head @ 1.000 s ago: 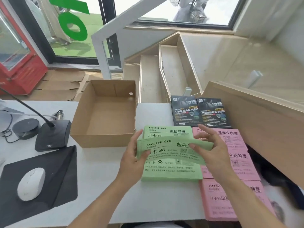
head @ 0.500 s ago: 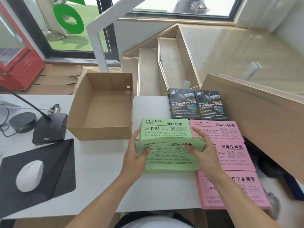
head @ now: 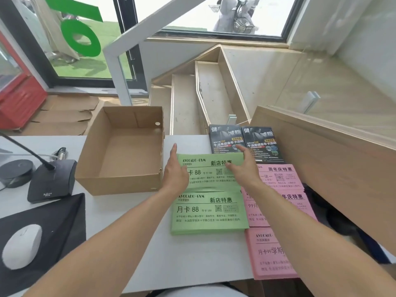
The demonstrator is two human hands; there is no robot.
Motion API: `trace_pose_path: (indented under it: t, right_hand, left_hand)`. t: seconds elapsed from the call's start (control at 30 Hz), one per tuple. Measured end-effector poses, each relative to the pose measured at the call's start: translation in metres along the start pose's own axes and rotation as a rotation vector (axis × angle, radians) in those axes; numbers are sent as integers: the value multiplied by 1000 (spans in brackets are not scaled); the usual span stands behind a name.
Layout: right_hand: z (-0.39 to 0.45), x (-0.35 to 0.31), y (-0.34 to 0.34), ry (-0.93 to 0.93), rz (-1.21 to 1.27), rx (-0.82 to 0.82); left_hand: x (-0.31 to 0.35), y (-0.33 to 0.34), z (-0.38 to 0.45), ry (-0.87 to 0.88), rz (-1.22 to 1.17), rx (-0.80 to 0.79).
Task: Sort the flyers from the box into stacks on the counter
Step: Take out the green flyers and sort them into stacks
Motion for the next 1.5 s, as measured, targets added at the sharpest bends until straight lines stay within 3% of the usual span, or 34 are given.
trace_pose_path:
  t: [0.23, 0.43, 0.6, 0.93, 1.13, 1.23, 1.5]
  right_hand:
    - [10, 21, 8, 88, -220, -44]
    - [5, 32, 7, -23, -514, -51]
    - [-8, 47, 26, -53, -451, -189]
    - [-9, 55, 34, -95, -526, -190]
    - [6, 44, 32, -273, -783, -284]
    - [12, 40, 35, -260, -749, -346]
    - [8, 38, 36, -280, -744, -329]
  left_hand:
    - [-14, 9, 9, -70, 142, -78]
    - [-29, 19, 16, -74, 144, -131]
    - [-34, 24, 17, -143, 73, -162]
    - [-32, 25, 15, -110, 79, -179]
    - [-36, 28, 12, -91, 125, -180]
    - [-36, 28, 11, -108, 105, -183]
    - [-32, 23, 9, -117, 77, -189]
Point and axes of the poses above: each hand's wrist, its own z-axis towards the middle knuckle, its own y-axis out of the palm, x = y × z, the point moved 3 cm from there along z, towards the middle knuckle, and after that the axes turned 8 degrees about -y, right-handed, at the moved point
